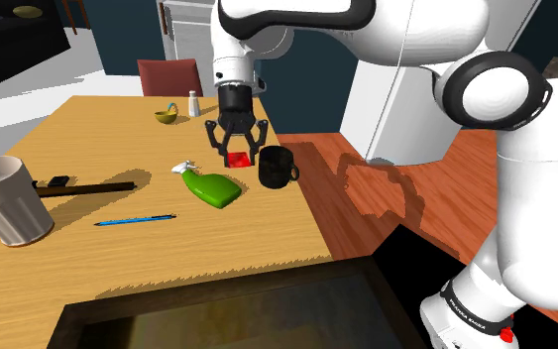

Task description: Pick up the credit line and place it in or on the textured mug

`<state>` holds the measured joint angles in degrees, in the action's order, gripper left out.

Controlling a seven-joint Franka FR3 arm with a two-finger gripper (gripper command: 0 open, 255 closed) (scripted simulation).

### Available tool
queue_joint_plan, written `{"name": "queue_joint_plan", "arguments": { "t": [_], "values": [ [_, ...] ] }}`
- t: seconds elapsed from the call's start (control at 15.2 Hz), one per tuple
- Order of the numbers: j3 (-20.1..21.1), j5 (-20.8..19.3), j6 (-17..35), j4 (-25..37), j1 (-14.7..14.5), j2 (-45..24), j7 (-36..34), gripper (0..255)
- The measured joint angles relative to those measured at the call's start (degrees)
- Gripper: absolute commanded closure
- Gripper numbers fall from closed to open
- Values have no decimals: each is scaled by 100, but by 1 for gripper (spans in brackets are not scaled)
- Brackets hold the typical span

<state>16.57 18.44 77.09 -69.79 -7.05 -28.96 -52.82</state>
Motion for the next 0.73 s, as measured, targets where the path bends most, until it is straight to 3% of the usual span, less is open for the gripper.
{"name": "queue_joint_plan", "arguments": {
  "t": [0.4, 0.73],
  "values": [
    [-222, -92, -207, -431, 559, 360, 711, 255],
    [-416, -231, -511, -417, 970, 451, 1257, 255]
  ]
}}
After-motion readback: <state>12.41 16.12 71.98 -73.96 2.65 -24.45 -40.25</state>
